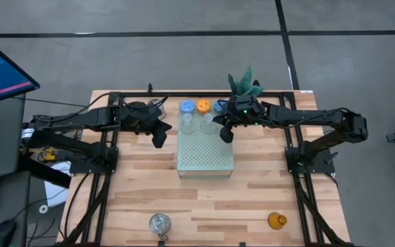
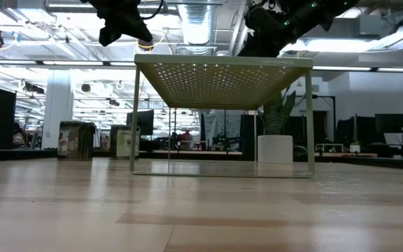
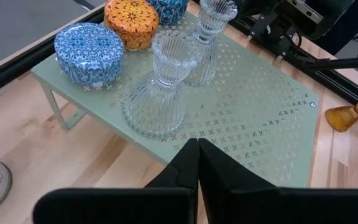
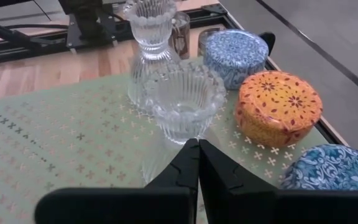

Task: Stock candles and holders on shelf
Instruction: Put the transparent candle holder on the shelf aligned with the other transparent candle holder, then put the yellow candle holder on the shelf aligned with the other candle holders

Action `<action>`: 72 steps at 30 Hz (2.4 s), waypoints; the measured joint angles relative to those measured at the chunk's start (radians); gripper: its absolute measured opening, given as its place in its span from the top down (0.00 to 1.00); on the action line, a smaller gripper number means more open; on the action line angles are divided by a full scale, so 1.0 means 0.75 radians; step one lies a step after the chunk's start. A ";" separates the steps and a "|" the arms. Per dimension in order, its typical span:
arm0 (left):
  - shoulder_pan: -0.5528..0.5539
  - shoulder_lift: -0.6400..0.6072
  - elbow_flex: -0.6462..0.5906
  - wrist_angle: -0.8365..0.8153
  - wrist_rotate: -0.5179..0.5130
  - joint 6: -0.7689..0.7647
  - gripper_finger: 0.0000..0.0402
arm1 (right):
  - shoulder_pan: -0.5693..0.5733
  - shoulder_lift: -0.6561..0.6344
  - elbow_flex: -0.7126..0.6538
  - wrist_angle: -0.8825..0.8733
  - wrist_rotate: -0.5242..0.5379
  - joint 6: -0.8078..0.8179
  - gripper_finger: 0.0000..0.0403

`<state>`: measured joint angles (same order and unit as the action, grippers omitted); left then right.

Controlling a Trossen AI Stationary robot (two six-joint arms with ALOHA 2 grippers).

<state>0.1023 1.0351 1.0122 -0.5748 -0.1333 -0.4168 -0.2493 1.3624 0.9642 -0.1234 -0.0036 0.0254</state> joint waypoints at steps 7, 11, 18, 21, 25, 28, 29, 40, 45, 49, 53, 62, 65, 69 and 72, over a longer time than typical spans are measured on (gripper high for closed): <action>0.000 0.000 0.000 0.000 0.000 0.000 0.99 | 0.000 0.000 0.000 0.012 -0.010 -0.005 1.00; 0.000 0.000 0.000 0.000 0.000 0.000 0.99 | 0.000 0.000 0.000 0.017 -0.037 -0.009 1.00; 0.000 0.000 0.000 0.000 0.000 0.000 0.98 | 0.000 -0.005 0.000 -0.016 -0.070 -0.007 1.00; 0.000 -0.001 0.000 0.000 0.000 -0.004 0.99 | 0.002 -0.068 0.025 -0.187 -0.070 0.040 1.00; 0.000 -0.024 0.000 0.000 0.000 -0.007 0.99 | 0.064 -0.176 0.191 -0.709 -0.065 0.163 1.00; 0.000 -0.048 0.000 -0.001 0.000 -0.008 0.98 | 0.168 -0.221 0.333 -1.114 -0.055 0.326 1.00; 0.000 -0.059 0.000 -0.001 0.000 -0.008 0.98 | 0.215 -0.233 0.370 -1.225 -0.037 0.386 1.00; 0.000 -0.154 0.000 -0.005 -0.003 -0.015 0.98 | 0.931 -0.237 0.522 -1.912 -0.016 1.296 1.00; 0.000 -0.162 0.000 -0.005 -0.006 -0.015 0.98 | 1.236 -0.210 0.521 -1.893 -0.095 1.670 0.99; 0.000 -0.166 0.001 -0.003 -0.013 -0.014 0.98 | 1.419 -0.158 0.521 -1.777 -0.177 1.804 0.90; 0.000 -0.169 0.001 -0.003 -0.021 -0.014 0.95 | 1.504 -0.105 0.521 -1.623 -0.208 1.832 0.69; 0.000 -0.178 0.000 -0.001 0.014 -0.009 0.80 | 1.529 0.080 0.521 -1.604 -0.203 1.746 0.12; 0.000 -0.178 0.000 -0.002 0.037 -0.009 0.74 | 1.568 0.146 0.520 -1.605 -0.178 1.663 0.03; 0.000 -0.178 0.000 -0.002 0.045 -0.009 0.67 | 1.659 0.190 0.519 -1.585 -0.042 1.689 0.05; 0.000 -0.178 0.000 -0.002 0.045 -0.009 0.63 | 1.742 0.209 0.520 -1.561 0.102 1.764 0.07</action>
<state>0.1024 0.9016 1.0124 -0.5762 -0.0998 -0.4236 1.0575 1.5194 1.3540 -1.2939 0.0730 1.3486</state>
